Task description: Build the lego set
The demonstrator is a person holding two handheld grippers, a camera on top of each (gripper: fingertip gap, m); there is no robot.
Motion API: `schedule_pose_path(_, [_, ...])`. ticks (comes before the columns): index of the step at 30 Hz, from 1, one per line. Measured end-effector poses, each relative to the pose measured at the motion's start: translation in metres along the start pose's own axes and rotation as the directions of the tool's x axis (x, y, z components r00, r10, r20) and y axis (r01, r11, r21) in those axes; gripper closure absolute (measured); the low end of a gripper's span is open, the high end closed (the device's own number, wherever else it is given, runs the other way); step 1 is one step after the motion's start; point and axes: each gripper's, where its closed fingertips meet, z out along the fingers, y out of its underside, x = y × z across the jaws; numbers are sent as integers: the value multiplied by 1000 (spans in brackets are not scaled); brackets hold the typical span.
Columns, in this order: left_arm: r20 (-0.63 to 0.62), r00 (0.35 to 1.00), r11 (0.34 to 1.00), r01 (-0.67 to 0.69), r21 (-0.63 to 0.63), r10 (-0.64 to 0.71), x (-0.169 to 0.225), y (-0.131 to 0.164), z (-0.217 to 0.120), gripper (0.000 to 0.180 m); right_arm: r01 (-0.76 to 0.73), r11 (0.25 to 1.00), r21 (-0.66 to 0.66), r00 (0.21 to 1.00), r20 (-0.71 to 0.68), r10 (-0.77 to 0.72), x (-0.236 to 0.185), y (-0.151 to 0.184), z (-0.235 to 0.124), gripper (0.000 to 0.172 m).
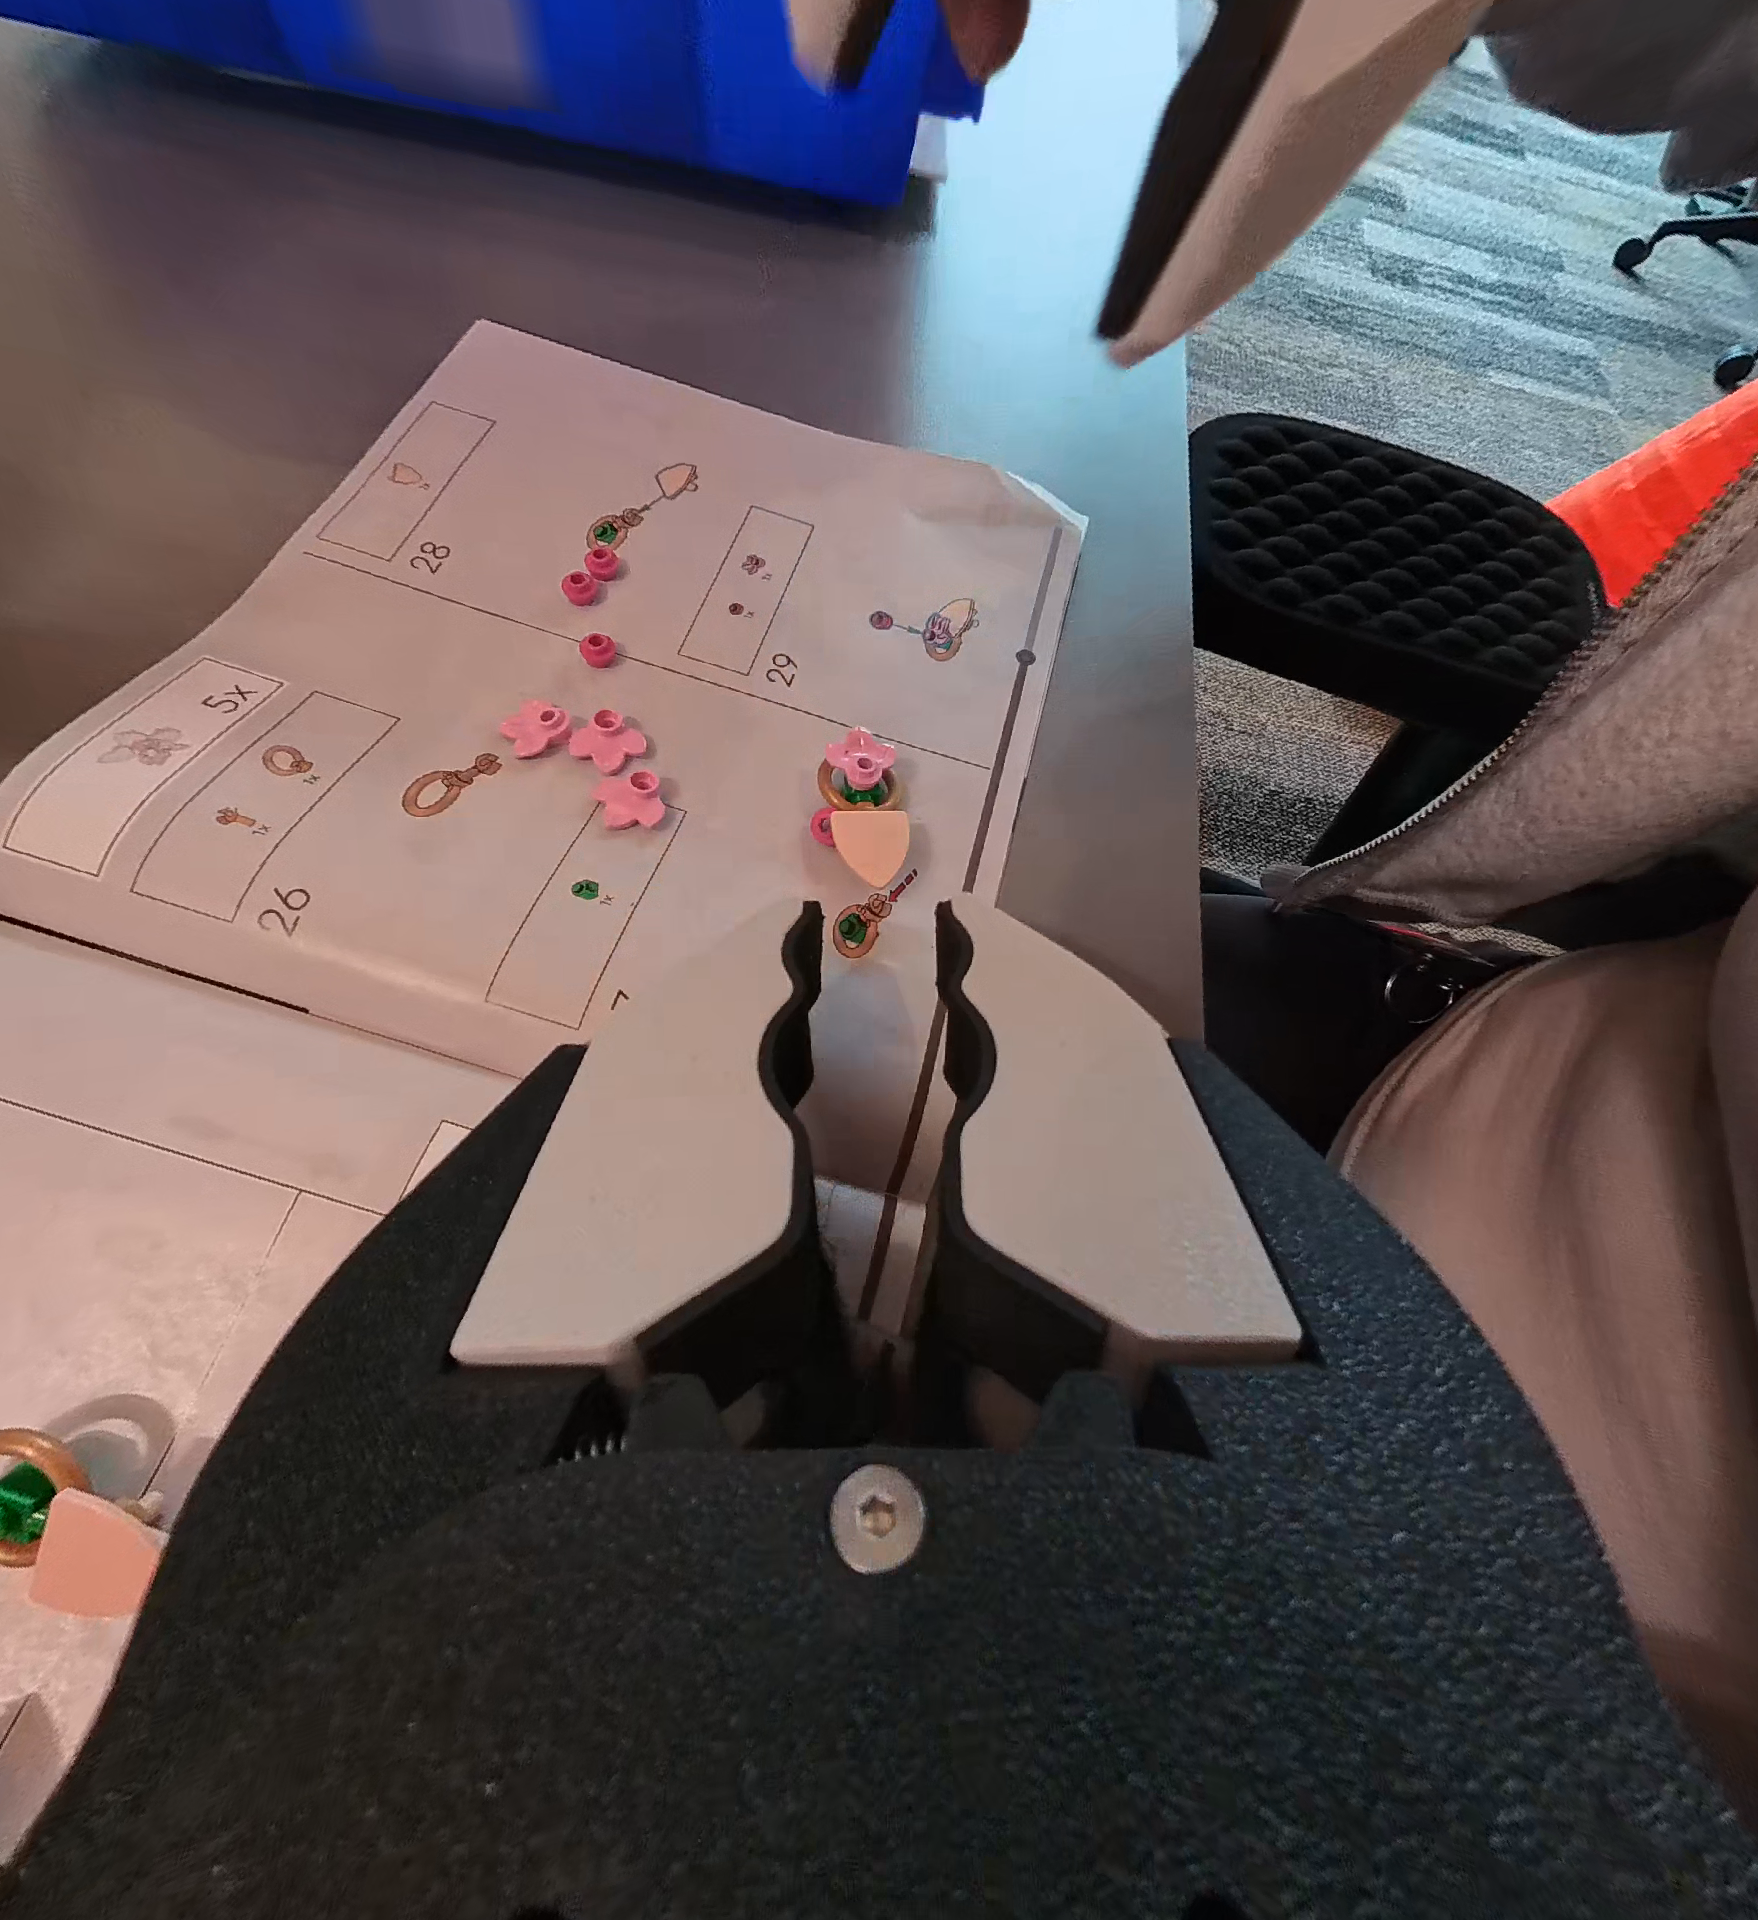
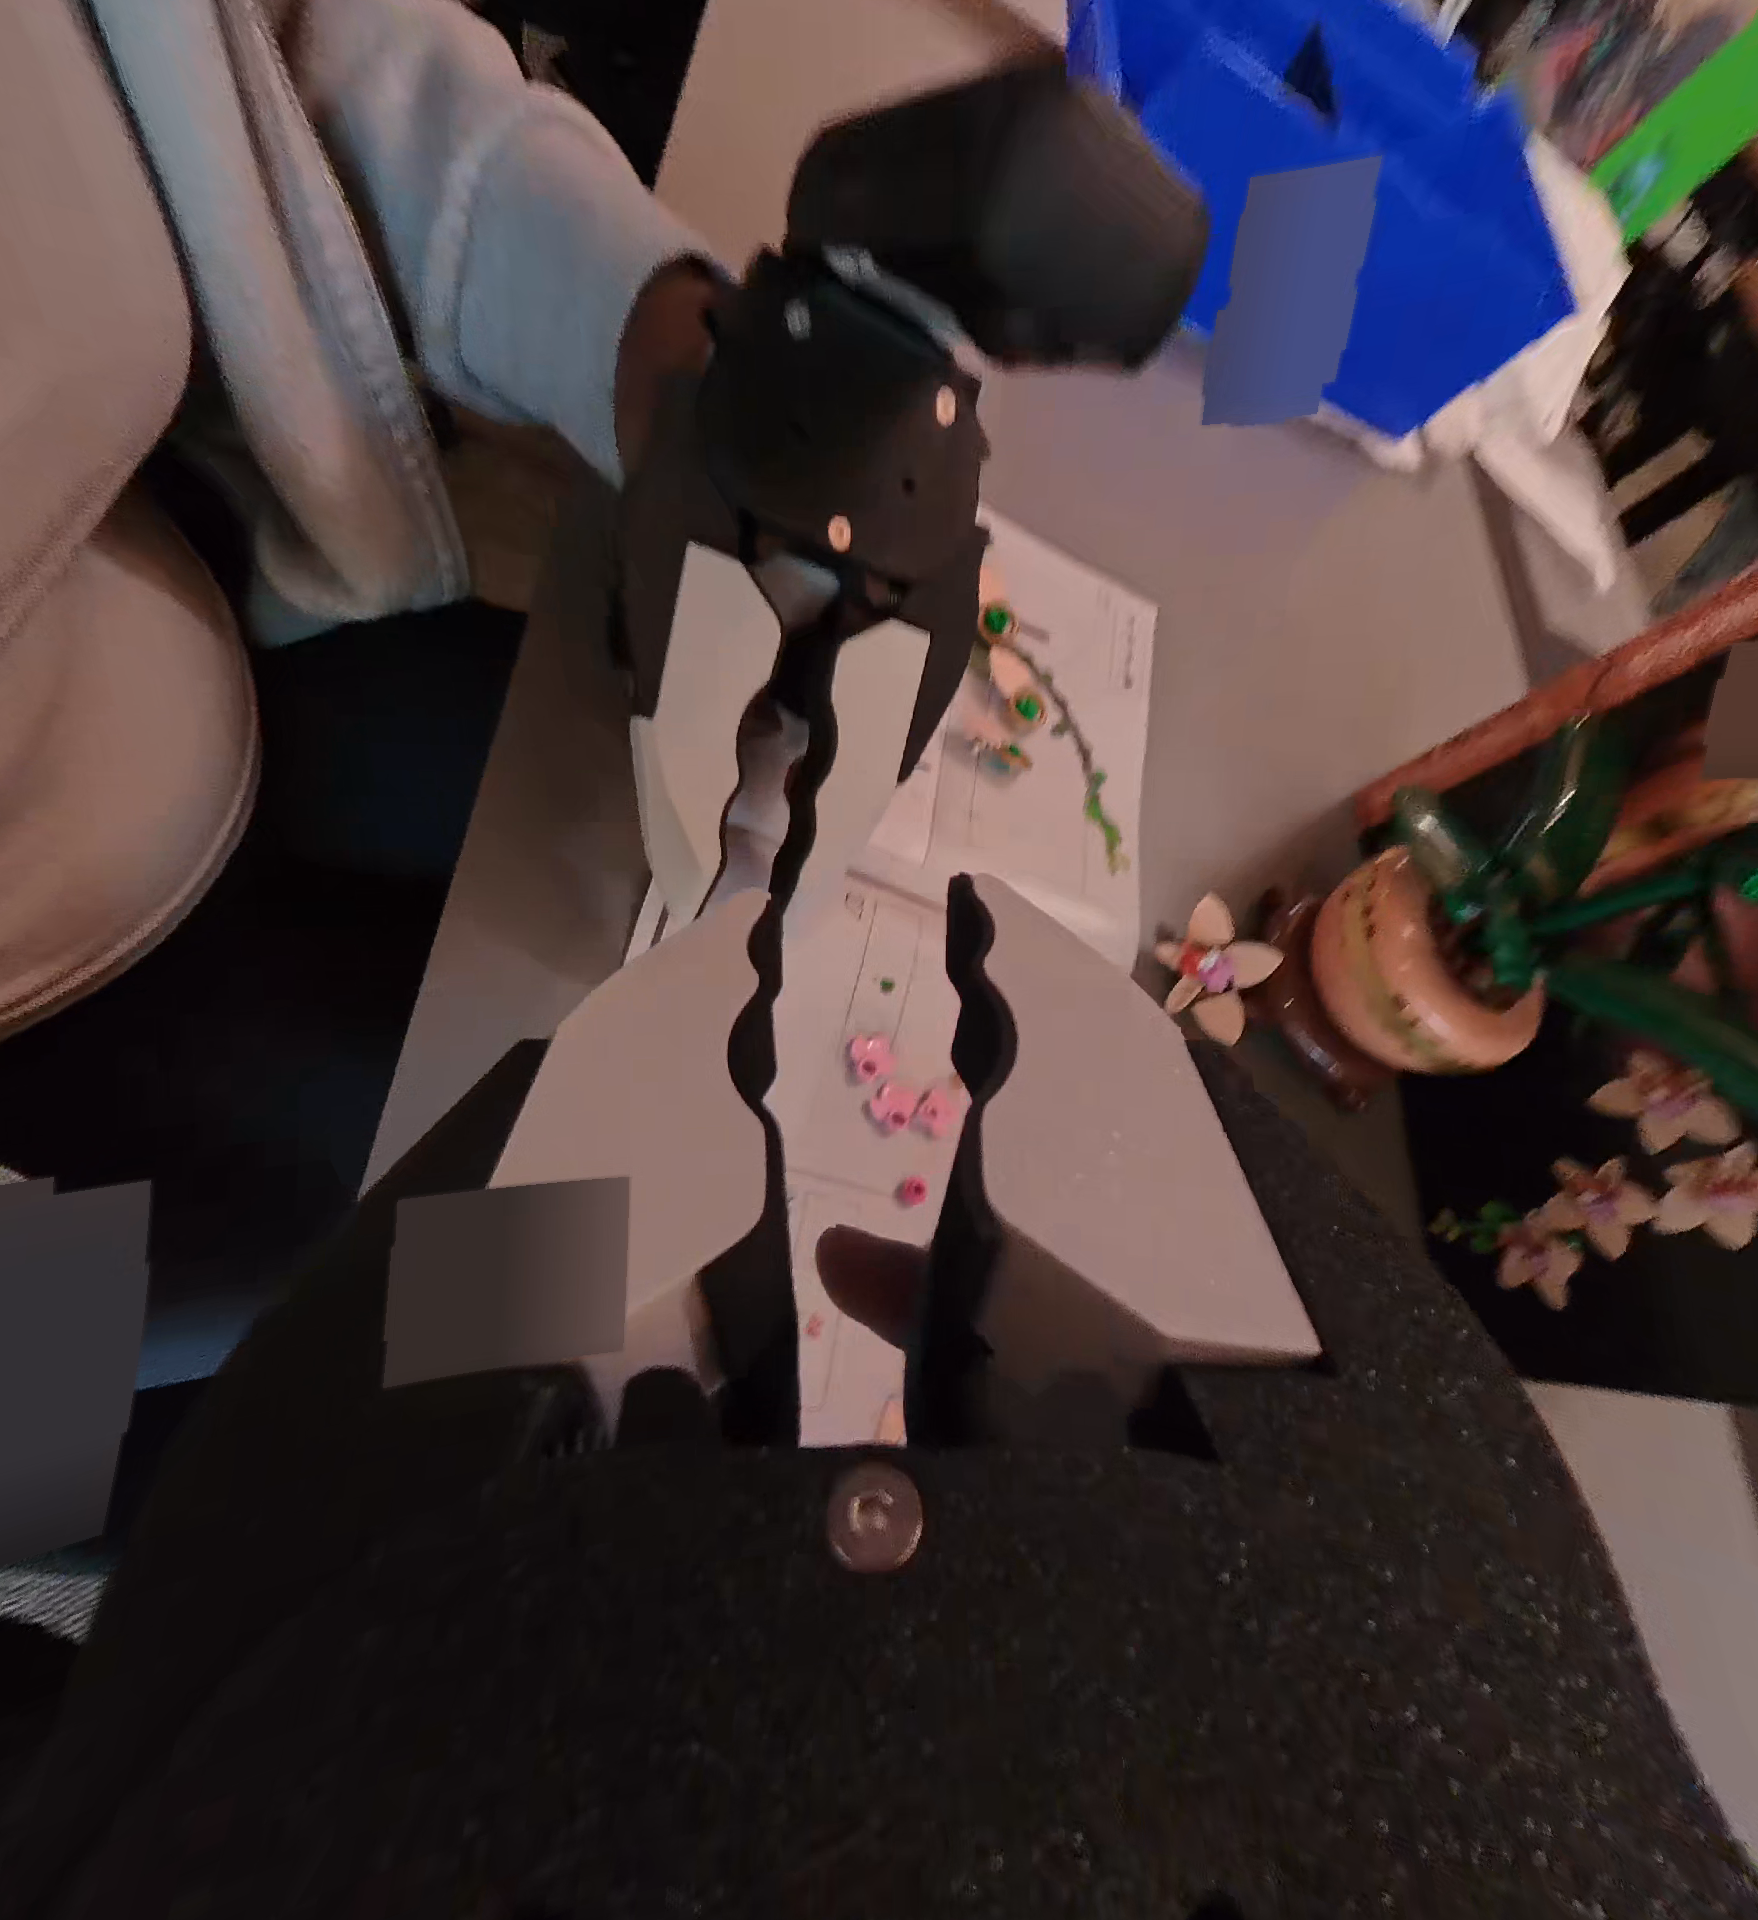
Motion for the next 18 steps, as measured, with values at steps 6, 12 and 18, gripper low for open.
schedule_pose_path(6, [-1, 1000, 1000, -4, -5, 4, 0, 1, 1, 159, 191, 979, 75, 980, -79, -185, 1, -32, -6, 135])
schedule_pose_path(12, [1, 1000, 1000, -8, -12, 8, 0, 1, 1, 159, 215, 971, 108, 974, -98, -205, -2, -41, -8, 133])
schedule_pose_path(18, [-6, 1000, 1000, 8, -6, -8, 0, 1, 0, 159, 4, 998, 62, 981, -192, 8, 22, -21, -6, 152])
